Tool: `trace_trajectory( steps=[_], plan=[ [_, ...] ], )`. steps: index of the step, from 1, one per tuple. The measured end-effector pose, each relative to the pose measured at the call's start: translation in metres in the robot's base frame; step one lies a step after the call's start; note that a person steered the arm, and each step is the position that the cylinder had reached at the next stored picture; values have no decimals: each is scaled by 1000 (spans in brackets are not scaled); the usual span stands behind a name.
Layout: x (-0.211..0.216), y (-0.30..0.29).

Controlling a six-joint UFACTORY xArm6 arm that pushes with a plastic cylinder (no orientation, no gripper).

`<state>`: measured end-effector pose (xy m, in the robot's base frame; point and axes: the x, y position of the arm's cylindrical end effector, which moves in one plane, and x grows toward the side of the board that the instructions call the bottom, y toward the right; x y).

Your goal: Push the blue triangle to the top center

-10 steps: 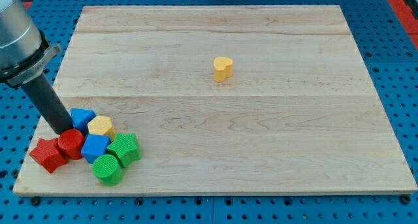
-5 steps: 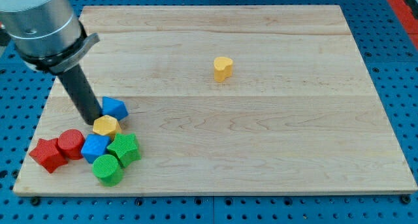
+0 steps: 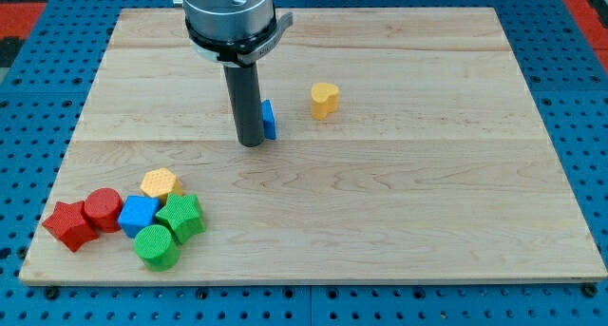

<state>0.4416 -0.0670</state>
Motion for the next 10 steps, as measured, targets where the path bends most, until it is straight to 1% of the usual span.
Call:
trace_trajectory(
  steps=[1, 2, 3, 4, 5, 6, 7, 9, 10],
  plan=[
    [-29, 0],
    [-69, 0],
    [-70, 0],
    [-50, 1],
    [-47, 3],
    [-47, 7],
    [-47, 29],
    [-47, 30],
    [-56, 30]
  ],
)
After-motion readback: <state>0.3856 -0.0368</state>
